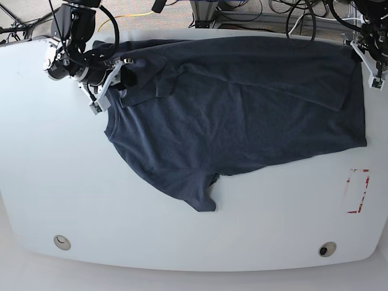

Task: Fold the T-shirt properly
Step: 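Release and move the right gripper to grasp the shirt's shoulder seam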

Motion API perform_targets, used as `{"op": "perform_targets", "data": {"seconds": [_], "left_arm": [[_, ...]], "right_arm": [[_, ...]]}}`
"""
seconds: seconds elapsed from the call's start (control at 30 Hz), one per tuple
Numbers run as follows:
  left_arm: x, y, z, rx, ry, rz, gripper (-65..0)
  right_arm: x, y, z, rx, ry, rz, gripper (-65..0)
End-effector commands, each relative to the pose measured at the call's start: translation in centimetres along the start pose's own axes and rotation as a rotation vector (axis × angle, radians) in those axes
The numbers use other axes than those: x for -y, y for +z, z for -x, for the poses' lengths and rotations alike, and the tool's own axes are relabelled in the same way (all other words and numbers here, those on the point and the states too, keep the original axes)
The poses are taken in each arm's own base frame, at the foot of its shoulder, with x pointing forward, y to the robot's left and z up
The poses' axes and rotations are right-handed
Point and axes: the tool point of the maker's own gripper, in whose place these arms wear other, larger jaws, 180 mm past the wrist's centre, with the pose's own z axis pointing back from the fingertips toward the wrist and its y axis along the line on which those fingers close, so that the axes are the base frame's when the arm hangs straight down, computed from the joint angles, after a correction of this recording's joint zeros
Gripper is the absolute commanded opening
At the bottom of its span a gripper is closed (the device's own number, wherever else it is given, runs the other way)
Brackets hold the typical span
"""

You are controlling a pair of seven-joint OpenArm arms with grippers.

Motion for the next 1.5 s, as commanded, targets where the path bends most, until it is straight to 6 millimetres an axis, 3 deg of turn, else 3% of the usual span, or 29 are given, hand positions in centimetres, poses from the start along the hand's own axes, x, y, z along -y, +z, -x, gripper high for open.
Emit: {"op": "perform_targets", "data": {"seconds": [0.0, 0.13, 0.43, 0.5, 0.73, 0.83, 0.97, 1.17, 1.47], "left_arm": [[-1.0, 0.5, -0.5, 0.014, -0.010, -0.030, -28.3], [-1.0, 0.5, -0.5, 0.014, -0.010, -0.030, -28.3], [-1.0, 0.5, -0.5, 0.014, -0.010, -0.030, -28.3], [-1.0, 0.5, -0.5, 0.014, -0.010, -0.030, -28.3], [-1.1, 0.5, -0.5, 0.013, -0.011, -0.031, -28.3], [-1.1, 0.5, -0.5, 0.013, -0.011, -0.031, -28.5], [-1.1, 0.6, -0.4, 0.012, -0.009, -0.033, -28.5], [-2.0, 1.0, -0.3, 0.021, 0.019, -0.056, -28.5], [-1.7, 0.9, -3.9, 0.155, 0.162, -0.047, -28.1]], "right_arm": [[0.0, 0.5, -1.4, 0.049, 0.018, -0.001, -51.4], [-0.2, 0.9, -1.9, 0.061, 0.039, 0.007, -64.5], [-1.3, 2.7, -5.0, 0.137, 0.141, 0.038, -65.0], [-1.4, 3.1, -6.5, 0.168, 0.168, 0.047, -65.0], [-1.3, 3.6, -9.8, 0.233, 0.212, 0.059, -65.0], [-2.3, 3.1, -10.9, 0.234, 0.257, 0.036, -65.0], [-3.0, 2.2, -11.0, 0.216, 0.273, 0.004, -65.0], [-2.2, 1.2, -11.2, 0.203, 0.240, -0.014, -65.0], [-2.0, 1.1, -11.4, 0.202, 0.235, -0.013, -65.0]]}}
